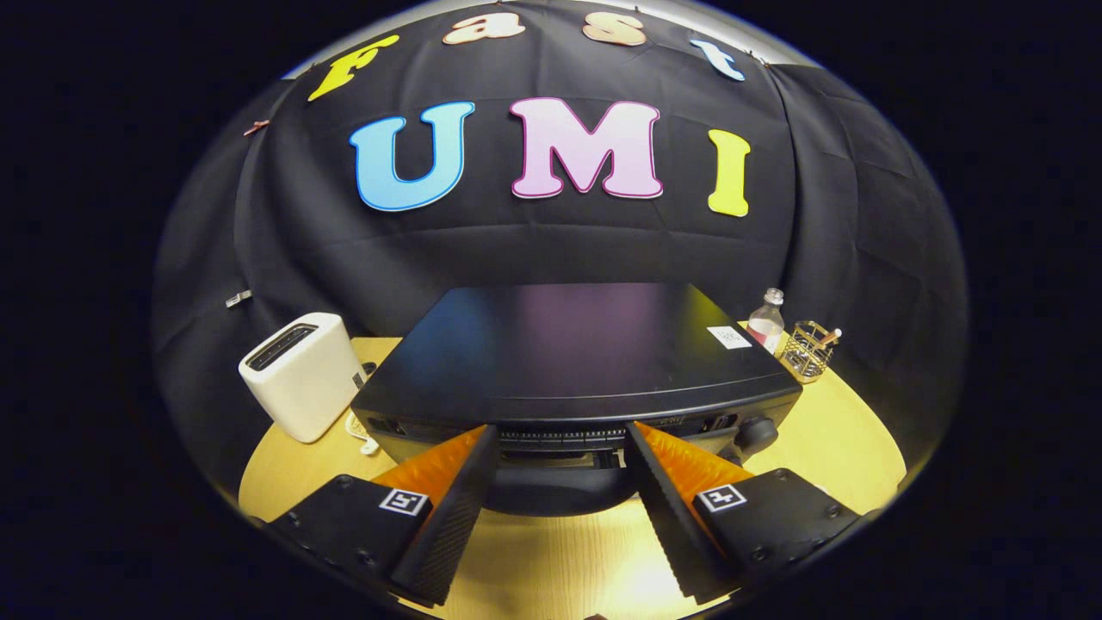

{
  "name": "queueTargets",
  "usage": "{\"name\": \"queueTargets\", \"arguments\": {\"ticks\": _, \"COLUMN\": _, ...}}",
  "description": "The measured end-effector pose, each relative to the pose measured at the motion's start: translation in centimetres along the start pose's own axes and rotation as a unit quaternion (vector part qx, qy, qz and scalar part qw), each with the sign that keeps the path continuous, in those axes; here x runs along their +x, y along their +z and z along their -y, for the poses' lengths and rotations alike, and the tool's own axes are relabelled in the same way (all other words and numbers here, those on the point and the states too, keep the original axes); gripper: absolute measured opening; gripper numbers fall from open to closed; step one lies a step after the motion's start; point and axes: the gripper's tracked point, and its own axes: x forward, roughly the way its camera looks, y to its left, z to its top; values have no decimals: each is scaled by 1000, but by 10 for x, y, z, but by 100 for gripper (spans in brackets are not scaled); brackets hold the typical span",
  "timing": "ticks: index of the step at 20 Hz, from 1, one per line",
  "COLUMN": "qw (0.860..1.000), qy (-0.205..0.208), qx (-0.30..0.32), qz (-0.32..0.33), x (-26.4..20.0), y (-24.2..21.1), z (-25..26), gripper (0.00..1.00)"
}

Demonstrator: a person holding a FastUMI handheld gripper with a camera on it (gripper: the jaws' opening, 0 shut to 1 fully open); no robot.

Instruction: Open the toaster oven, put the food inside, and close the toaster oven door.

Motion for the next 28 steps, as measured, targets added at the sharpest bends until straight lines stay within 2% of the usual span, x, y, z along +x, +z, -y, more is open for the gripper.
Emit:
{"name": "queueTargets", "arguments": {"ticks": 12, "qw": 1000, "qy": 1, "qx": -15, "qz": -18, "x": -56, "y": -62, "z": 0, "gripper": 97}}
{"name": "queueTargets", "arguments": {"ticks": 15, "qw": 998, "qy": 1, "qx": -18, "qz": -53, "x": -66, "y": -95, "z": 1, "gripper": 97}}
{"name": "queueTargets", "arguments": {"ticks": 19, "qw": 990, "qy": 17, "qx": 5, "qz": -141, "x": -69, "y": -160, "z": 2, "gripper": 98}}
{"name": "queueTargets", "arguments": {"ticks": 22, "qw": 989, "qy": 14, "qx": 8, "qz": -150, "x": -69, "y": -171, "z": 9, "gripper": 100}}
{"name": "queueTargets", "arguments": {"ticks": 28, "qw": 988, "qy": 34, "qx": -6, "qz": -150, "x": -100, "y": -160, "z": 36, "gripper": 100}}
